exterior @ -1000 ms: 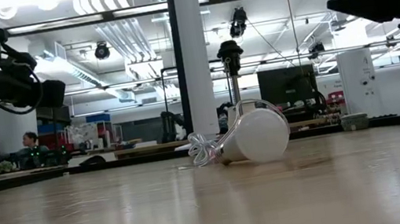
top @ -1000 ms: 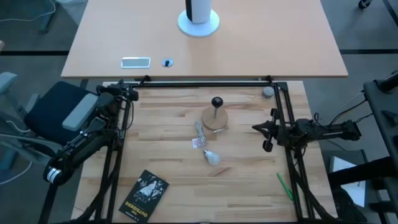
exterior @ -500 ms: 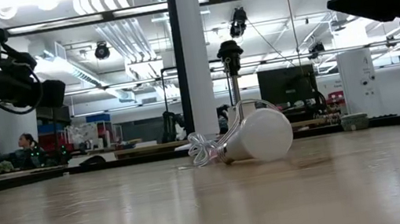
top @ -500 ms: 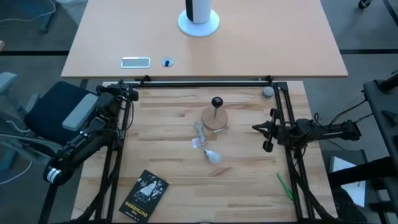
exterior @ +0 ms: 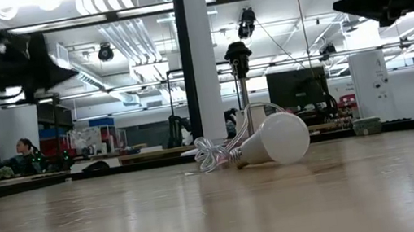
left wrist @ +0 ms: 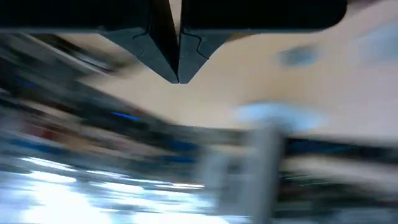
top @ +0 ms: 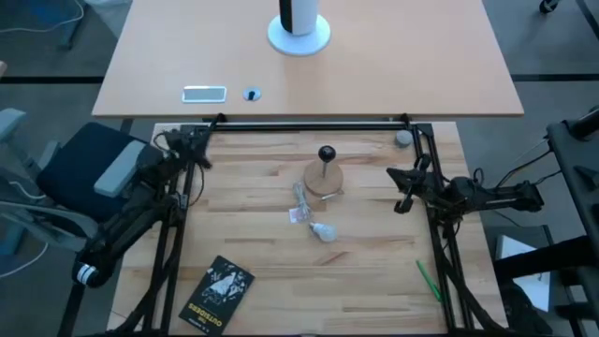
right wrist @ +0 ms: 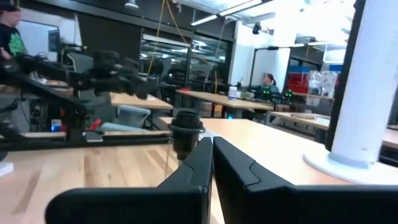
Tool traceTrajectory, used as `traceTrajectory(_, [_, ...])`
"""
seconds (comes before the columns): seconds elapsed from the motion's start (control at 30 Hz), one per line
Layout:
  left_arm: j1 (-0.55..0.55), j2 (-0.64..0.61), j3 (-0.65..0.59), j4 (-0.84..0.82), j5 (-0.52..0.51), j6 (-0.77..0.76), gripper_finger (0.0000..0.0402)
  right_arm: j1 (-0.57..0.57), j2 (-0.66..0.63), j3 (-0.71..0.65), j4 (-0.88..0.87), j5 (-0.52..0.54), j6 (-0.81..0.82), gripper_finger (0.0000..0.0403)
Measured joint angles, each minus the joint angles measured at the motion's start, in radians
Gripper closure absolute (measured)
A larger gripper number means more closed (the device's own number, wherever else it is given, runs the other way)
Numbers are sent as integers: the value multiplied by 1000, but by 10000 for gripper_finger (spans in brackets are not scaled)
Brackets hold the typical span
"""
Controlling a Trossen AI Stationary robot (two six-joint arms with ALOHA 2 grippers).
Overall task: Screw lightbulb
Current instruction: Insert the lightbulb into the lamp
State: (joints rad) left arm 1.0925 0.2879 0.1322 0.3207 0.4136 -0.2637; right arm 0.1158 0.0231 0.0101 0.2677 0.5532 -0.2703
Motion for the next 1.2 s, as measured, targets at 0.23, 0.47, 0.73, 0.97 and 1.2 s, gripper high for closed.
traceTrajectory(0.23, [-50,-123,1,315,379,-187,401,-41,23,1,35,72,78,394])
traceTrajectory(0.47, [-231,-73,-2,385,182,-130,401,-152,143,0,109,99,220,394])
traceTrajectory(0.73, [-526,276,77,401,-7,111,401,-244,354,116,142,-8,276,394])
traceTrajectory(0.97, [-672,581,223,394,-62,232,401,-248,554,264,71,-31,209,394])
traceTrajectory(1.2, [-680,732,295,396,104,208,401,-247,685,352,-19,-34,184,394])
